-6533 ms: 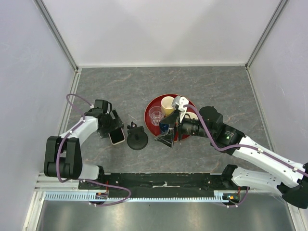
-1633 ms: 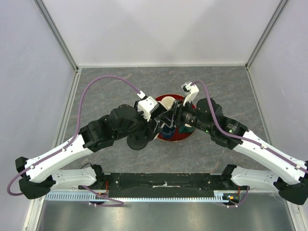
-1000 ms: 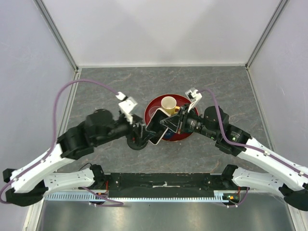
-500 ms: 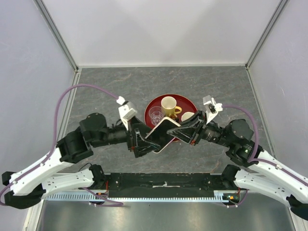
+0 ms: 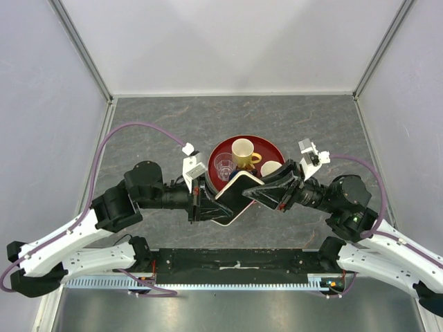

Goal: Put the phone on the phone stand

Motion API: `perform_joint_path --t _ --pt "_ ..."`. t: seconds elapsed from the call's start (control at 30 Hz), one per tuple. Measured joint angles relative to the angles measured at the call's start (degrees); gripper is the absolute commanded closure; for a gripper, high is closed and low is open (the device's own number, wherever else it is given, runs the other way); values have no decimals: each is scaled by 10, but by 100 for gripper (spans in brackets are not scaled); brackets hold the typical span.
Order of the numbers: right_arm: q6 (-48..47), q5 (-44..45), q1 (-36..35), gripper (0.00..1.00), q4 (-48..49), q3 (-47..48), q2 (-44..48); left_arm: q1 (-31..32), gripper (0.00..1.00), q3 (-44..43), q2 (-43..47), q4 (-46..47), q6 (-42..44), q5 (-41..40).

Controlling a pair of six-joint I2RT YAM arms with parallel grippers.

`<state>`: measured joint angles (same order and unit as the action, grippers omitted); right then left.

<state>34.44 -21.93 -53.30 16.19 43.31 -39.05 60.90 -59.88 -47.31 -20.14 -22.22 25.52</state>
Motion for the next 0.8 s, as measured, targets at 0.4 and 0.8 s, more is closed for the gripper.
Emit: perform_joint_path --t 0.4,0.8 --pt "-61 -55 22 37 -47 36 -85 -8 98 0 2 -83 33 -62" --pt "-21 -251 127 52 50 21 -125 -18 98 0 26 -115 57 -75"
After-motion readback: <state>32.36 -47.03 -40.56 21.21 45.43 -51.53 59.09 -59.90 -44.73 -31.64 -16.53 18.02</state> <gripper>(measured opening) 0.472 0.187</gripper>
